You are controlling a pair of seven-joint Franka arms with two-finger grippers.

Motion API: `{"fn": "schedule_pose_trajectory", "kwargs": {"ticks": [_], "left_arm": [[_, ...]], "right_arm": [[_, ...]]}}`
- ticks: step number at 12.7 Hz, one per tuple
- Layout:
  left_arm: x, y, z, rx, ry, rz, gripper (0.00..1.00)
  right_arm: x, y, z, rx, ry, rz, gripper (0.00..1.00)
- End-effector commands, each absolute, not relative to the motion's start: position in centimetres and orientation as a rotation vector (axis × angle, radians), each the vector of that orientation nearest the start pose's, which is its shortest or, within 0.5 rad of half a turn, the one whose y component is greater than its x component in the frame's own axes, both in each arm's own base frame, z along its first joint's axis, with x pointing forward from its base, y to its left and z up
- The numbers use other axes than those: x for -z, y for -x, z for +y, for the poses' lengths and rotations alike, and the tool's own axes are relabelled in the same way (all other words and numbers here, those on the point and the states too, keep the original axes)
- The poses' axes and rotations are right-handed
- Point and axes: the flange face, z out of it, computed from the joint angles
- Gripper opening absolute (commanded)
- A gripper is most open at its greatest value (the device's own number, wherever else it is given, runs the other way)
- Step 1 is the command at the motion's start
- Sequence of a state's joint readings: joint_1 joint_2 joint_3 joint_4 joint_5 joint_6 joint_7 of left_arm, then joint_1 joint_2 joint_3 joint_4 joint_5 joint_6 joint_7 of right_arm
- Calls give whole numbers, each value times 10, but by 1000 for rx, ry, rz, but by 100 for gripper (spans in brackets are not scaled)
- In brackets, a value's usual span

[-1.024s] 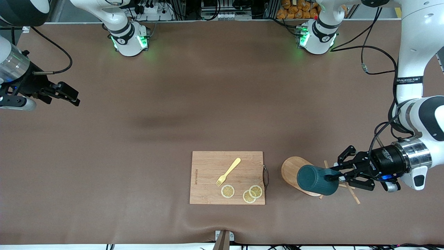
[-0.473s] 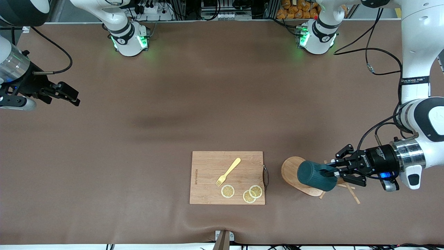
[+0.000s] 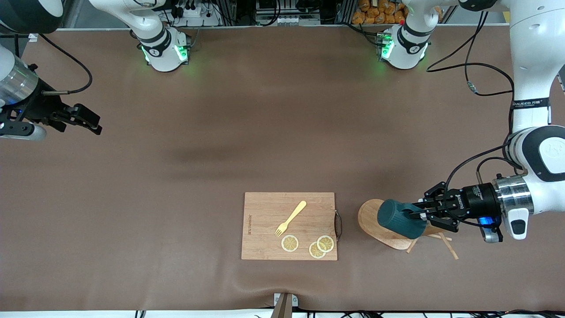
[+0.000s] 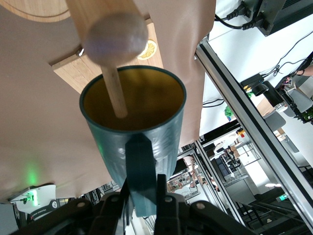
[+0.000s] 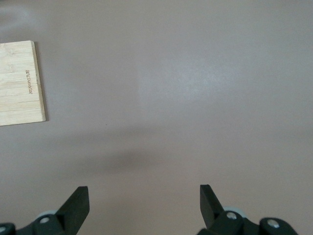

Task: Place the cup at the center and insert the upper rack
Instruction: 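Lower the mug handle onto the wooden peg with the left gripper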

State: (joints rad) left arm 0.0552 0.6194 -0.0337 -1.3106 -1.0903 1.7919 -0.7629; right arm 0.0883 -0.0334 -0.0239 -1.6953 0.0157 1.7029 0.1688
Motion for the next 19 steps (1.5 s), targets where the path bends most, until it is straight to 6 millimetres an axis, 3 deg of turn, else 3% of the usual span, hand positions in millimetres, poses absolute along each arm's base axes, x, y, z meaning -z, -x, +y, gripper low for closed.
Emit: {"fn": "schedule_pose_trajectory", "kwargs": {"ticks": [1,5,12,19], "left_arm": [[-403,-731,-47,568,-1833,1095,0],[-392,-733,-45,545,-1856,1048,0],[-393,-735,-5,532,-1755,1075,0],[-376,-737,-6,566,-1694,1075,0]], "right_arm": [[-599,-549,38,64,3127,169,100],[-600,-550,38,66,3127,169,100],[-600,-549,41,56,3129,159,100],[-599,-548,42,54,3129,154,100]]}}
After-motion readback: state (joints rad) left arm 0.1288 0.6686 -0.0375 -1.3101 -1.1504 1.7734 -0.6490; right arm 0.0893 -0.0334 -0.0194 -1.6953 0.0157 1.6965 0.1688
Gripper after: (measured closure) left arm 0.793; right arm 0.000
